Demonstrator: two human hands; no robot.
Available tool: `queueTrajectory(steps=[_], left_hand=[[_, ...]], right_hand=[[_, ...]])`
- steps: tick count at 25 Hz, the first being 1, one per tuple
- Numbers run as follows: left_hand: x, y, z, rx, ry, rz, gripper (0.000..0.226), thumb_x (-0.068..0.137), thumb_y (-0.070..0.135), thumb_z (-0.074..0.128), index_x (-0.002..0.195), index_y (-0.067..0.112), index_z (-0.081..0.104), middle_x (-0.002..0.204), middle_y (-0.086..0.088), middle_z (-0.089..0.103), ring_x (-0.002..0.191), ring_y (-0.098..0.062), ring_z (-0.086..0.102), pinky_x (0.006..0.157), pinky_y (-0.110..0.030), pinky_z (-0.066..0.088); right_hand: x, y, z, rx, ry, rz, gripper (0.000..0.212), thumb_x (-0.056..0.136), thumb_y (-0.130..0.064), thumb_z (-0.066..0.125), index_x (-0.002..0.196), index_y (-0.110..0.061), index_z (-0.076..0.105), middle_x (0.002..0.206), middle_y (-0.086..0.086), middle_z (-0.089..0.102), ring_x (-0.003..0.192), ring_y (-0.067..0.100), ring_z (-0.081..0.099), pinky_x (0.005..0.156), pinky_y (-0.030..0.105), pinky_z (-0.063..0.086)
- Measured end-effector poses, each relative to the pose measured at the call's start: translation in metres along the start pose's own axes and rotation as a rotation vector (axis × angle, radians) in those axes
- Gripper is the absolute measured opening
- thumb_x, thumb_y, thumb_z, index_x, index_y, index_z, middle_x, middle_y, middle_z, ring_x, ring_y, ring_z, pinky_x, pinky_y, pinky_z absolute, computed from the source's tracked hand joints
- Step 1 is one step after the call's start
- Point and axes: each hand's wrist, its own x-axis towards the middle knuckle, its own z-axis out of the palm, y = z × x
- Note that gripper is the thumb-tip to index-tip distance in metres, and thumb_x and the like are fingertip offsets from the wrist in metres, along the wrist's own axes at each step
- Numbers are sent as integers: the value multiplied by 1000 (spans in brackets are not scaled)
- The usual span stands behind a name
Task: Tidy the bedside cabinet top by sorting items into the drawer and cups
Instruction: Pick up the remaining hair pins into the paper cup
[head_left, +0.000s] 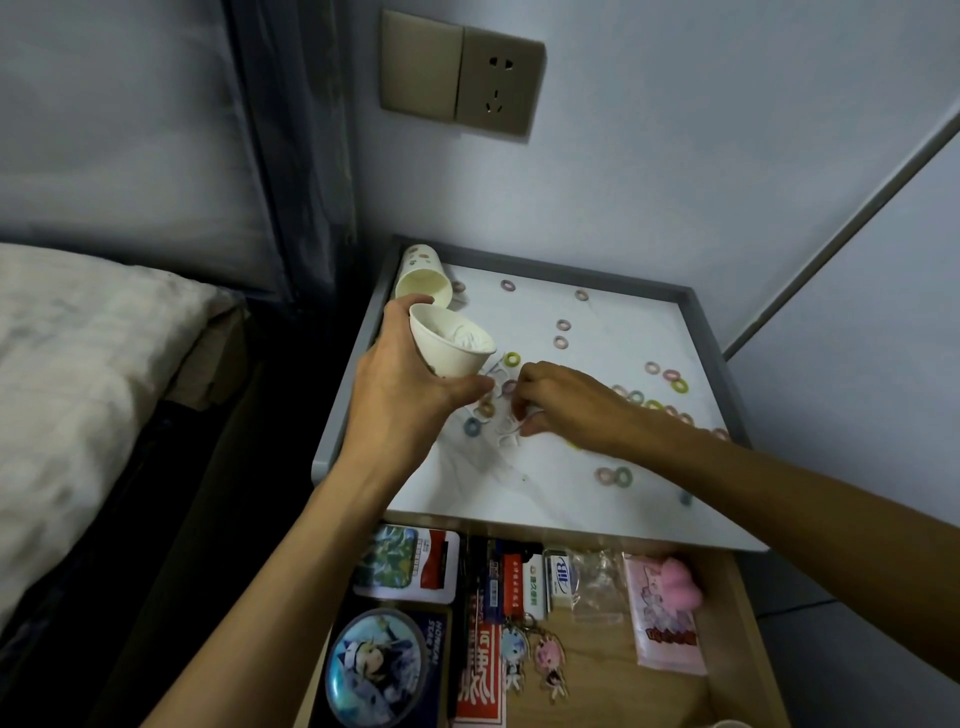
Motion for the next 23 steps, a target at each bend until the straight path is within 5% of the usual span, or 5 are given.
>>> queueTrajectory(steps=[6, 11, 15, 20, 23], left_hand=[[-1, -1, -2, 12, -8, -12, 79, 65, 20, 89, 128, 27, 43, 98, 17, 55, 89, -2, 58, 61, -9, 49], [-1, -1, -2, 32, -1, -10, 78, 65, 20, 89, 128, 26, 44, 100, 15, 56, 92, -6, 59, 71, -23, 54], [0, 0, -3, 34, 11, -19, 76, 64, 20, 89, 126, 27, 45, 98, 17, 56, 91, -6, 60, 77, -35, 57], [-1, 0, -3, 39, 12, -19, 76, 65, 20, 89, 126, 26, 44, 95, 19, 56, 89, -2, 58, 76, -35, 57], [-1, -1, -5, 41, 11, -25, 75, 65, 21, 89, 125, 27, 45, 96, 18, 57, 89, -3, 59, 76, -34, 57]], right_hand=[[-1, -3, 5, 31, -28, 33, 16, 89, -26, 67, 99, -14, 65, 101, 0, 60, 97, 14, 54, 70, 24, 32], [-3, -5, 9, -9, 46, 47, 12, 88, -23, 69, 94, -13, 65, 95, 2, 67, 89, 17, 61, 71, 28, 44], [-15, 0, 38, -192, 263, -112, 10, 84, -11, 72, 90, -7, 65, 89, 11, 64, 77, 26, 61, 63, 37, 52], [-11, 3, 38, -288, 307, -222, 13, 84, -14, 72, 91, -6, 65, 90, 13, 63, 78, 28, 58, 64, 38, 49], [-13, -4, 18, -62, 273, -29, 13, 96, -20, 59, 104, -11, 59, 100, 8, 64, 83, 18, 58, 69, 26, 45]])
